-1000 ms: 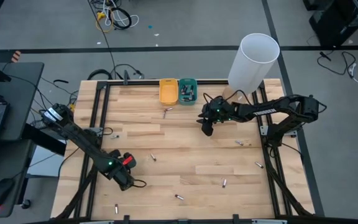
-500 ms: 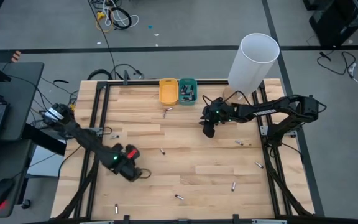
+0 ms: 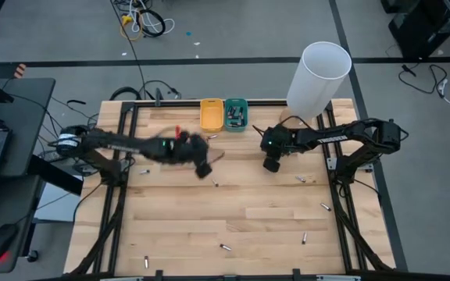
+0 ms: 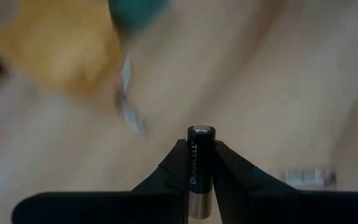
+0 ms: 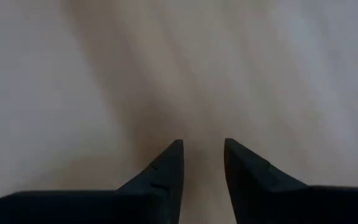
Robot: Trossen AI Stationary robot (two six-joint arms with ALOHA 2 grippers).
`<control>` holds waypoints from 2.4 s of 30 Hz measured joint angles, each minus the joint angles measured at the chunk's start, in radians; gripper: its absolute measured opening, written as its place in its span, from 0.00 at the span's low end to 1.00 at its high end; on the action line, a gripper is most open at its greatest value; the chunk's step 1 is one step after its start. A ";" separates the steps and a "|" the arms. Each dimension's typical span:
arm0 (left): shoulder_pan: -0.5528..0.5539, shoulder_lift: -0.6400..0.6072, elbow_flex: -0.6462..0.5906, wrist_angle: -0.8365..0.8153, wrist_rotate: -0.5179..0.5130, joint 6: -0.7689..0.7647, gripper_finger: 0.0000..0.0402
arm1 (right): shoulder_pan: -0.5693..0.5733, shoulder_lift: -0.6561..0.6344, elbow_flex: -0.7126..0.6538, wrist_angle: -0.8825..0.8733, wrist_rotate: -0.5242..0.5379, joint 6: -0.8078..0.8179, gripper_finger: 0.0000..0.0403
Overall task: Sort batteries
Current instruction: Put the black battery into the green bin, then put the silver battery into the yellow bin
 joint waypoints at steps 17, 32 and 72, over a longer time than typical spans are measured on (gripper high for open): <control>0.497 0.205 0.080 0.657 0.470 0.334 0.14 | -0.007 -0.002 0.023 0.000 0.145 -0.020 0.20; 0.539 0.452 0.095 1.054 0.679 0.348 0.15 | -0.003 -0.002 0.024 -0.001 0.169 0.010 0.20; 0.266 0.299 -0.333 1.726 0.692 0.236 0.40 | 0.282 -0.033 0.133 -0.715 0.119 0.523 0.25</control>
